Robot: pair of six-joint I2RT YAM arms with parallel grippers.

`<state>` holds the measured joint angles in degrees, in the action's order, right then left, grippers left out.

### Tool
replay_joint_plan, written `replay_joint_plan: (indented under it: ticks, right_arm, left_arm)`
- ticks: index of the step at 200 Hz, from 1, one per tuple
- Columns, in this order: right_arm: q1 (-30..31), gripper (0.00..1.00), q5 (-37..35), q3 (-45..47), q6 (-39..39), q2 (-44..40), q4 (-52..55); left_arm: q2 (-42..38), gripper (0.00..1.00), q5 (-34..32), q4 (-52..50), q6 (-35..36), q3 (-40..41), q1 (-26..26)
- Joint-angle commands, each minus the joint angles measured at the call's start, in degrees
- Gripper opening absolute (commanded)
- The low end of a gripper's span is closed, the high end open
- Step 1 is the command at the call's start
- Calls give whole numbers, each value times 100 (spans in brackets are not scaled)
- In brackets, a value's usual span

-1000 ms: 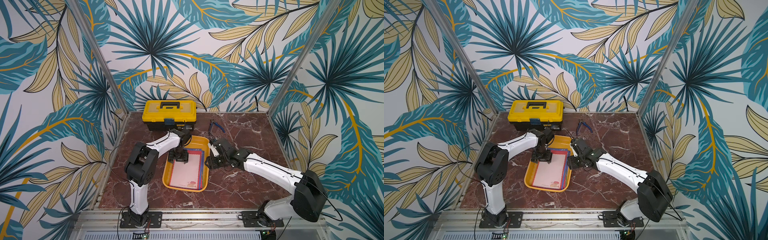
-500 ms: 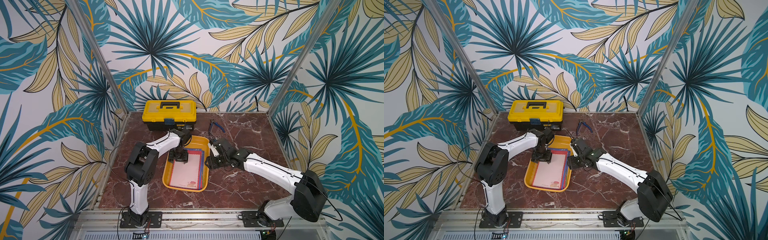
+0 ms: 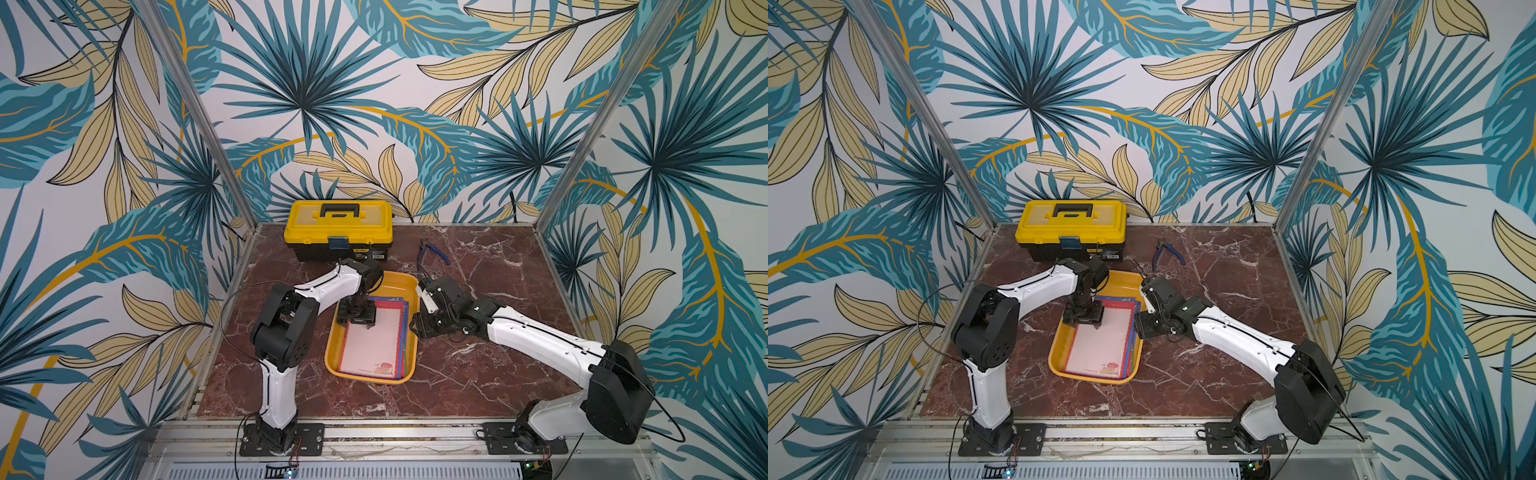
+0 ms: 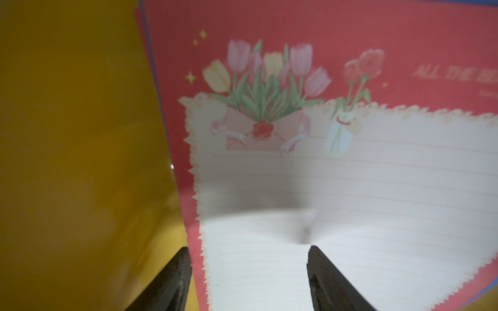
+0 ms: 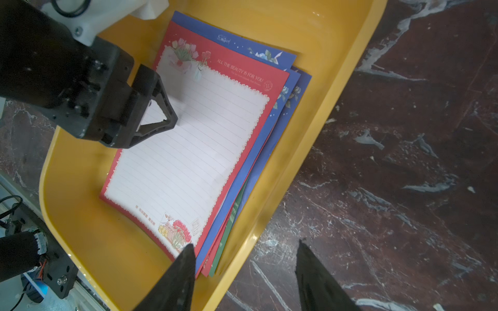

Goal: Take out the stationery paper from the storage box
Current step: Pick up the stationery paper from the storage box.

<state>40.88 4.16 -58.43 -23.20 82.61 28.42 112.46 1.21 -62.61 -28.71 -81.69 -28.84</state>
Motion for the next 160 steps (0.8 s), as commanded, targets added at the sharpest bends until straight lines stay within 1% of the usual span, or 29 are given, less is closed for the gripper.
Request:
replay_joint_plan:
  ticks: [1, 16, 61, 77, 99, 123, 160]
  right_arm:
    - [22, 60, -3, 51, -35, 20, 93]
    - [18, 60, -12, 59, -35, 10, 93]
    - [23, 60, -3, 78, -57, 20, 96]
    - [22, 60, -3, 87, -63, 18, 102]
    - [23, 60, -4, 87, -63, 18, 103]
    - [17, 60, -3, 87, -62, 36, 102]
    - [22, 60, -12, 95, -92, 58, 111]
  left_arm:
    - [61, 67, 70, -25, 58, -22, -16]
    - [30, 65, 111, -23, 58, -40, -20]
    - [64, 64, 158, -23, 68, -22, -17]
    - [82, 66, 109, -20, 67, -5, -16]
    - [106, 70, 1, -13, 58, 13, -16]
    - [187, 71, -21, -6, 70, 11, -21]
    - [210, 67, 184, 20, 145, -26, -12]
